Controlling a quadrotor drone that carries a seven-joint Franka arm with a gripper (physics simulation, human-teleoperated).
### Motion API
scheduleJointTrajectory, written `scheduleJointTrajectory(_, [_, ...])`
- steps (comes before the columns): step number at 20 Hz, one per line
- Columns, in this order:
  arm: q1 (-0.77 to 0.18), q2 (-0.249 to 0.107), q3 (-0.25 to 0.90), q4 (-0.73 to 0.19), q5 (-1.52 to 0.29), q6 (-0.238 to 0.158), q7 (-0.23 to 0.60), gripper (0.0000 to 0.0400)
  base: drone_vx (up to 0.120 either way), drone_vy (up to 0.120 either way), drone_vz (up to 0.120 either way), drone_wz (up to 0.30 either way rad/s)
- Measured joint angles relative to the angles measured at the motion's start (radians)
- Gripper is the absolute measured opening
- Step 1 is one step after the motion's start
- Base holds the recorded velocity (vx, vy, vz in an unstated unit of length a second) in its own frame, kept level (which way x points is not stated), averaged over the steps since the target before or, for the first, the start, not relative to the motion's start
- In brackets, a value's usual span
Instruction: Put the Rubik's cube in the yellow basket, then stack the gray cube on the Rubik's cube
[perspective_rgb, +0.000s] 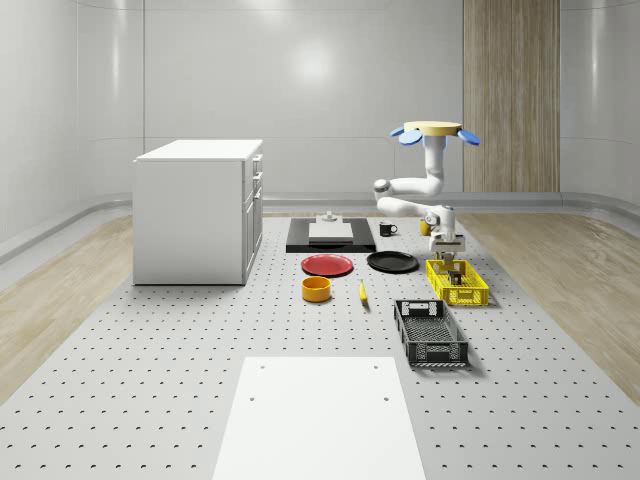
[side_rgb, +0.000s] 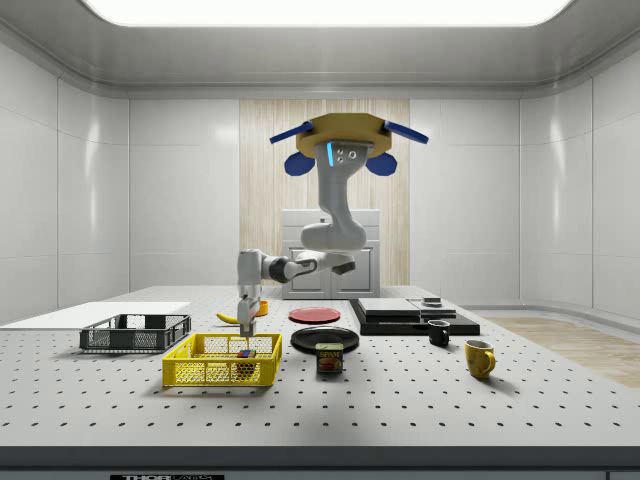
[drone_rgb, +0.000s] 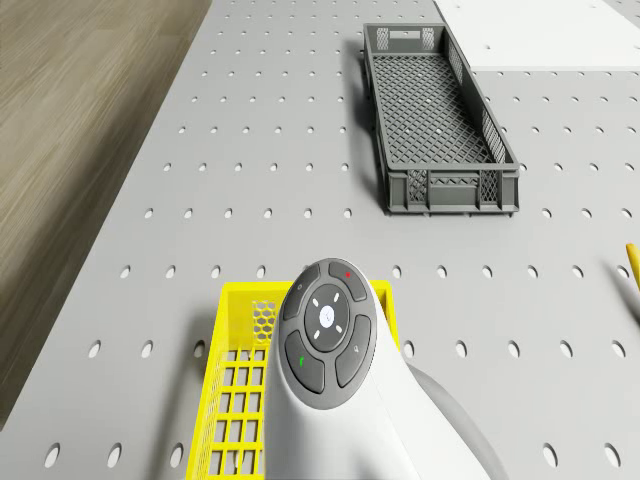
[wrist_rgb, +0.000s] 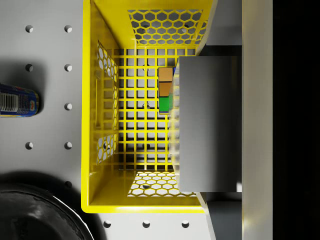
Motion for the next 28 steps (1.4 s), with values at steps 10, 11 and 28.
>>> scheduleJointTrajectory(10, [-0.002, -0.001, -0.007, 0.003, -0.006, 0.005, 0.0, 0.0251, 0.0, 0.048, 0.0, 0.0])
scheduleJointTrajectory(11, [-0.003, -0.001, -0.014, 0.006, -0.013, 0.008, 0.0, 0.0251, 0.0, 0.0, 0.0, 0.0])
scheduleJointTrajectory(28, [-0.002, 0.001, -0.128, 0.039, -0.12, 0.058, -0.009, 0.0251, 0.0, 0.0, 0.0, 0.0])
